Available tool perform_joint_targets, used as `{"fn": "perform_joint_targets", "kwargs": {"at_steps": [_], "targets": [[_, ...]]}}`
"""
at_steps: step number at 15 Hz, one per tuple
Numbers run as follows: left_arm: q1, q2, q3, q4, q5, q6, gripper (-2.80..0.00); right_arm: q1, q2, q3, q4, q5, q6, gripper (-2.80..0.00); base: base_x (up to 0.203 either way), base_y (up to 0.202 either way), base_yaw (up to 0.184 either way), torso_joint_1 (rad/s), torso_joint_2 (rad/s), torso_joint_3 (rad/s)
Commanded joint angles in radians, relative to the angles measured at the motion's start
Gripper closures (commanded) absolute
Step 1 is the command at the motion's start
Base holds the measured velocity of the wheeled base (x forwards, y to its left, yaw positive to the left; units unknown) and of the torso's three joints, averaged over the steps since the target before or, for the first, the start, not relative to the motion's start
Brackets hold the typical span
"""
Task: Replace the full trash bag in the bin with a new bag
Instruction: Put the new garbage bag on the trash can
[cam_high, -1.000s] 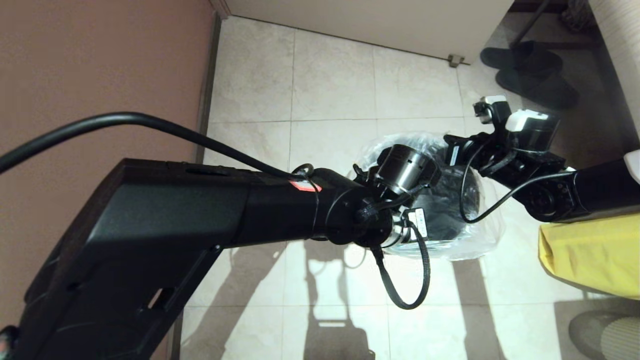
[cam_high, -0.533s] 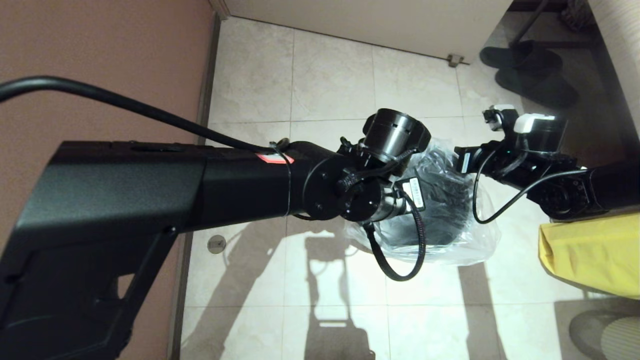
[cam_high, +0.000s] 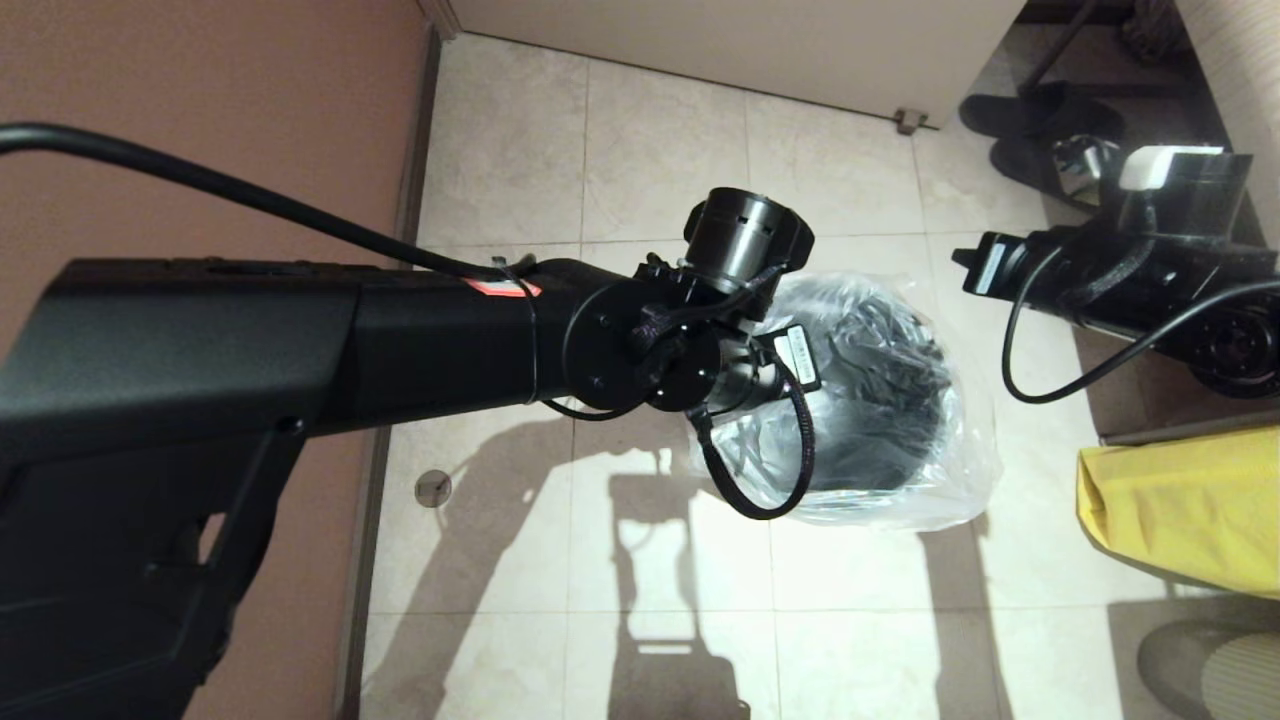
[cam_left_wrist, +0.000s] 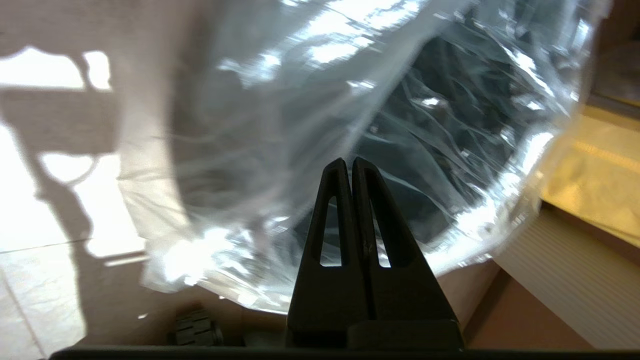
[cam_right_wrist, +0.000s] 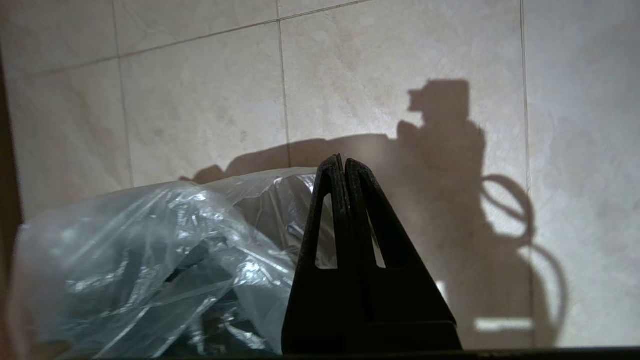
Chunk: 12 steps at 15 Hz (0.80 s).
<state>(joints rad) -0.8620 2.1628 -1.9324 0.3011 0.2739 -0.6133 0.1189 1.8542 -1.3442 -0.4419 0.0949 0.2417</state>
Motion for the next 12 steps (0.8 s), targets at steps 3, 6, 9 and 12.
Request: {"fn": "perform_joint_targets", "kwargs": {"at_steps": [3, 6, 9, 12], "targets": [[-0.034, -0.011, -0.008, 0.009, -0.012, 0.000, 0.00, 0.004, -0.088, 0.018, 0.096, 0.039, 0.208, 0.00, 0.000, 0.000, 0.000, 0.000, 0.00, 0.000], [-0.044, 0.059, -0.006, 0.006, -0.005, 0.024, 0.00, 0.008, -0.123, 0.087, 0.166, 0.083, 0.259, 0.00, 0.000, 0.000, 0.000, 0.000, 0.00, 0.000], [-0.037, 0.108, -0.007, 0.000, 0.014, 0.033, 0.00, 0.015, -0.183, 0.191, 0.179, 0.084, 0.261, 0.00, 0.000, 0.000, 0.000, 0.000, 0.00, 0.000], [-0.035, 0.130, -0.005, -0.001, 0.040, 0.066, 0.00, 0.027, -0.239, 0.228, 0.220, 0.089, 0.276, 0.00, 0.000, 0.000, 0.000, 0.000, 0.00, 0.000]]}}
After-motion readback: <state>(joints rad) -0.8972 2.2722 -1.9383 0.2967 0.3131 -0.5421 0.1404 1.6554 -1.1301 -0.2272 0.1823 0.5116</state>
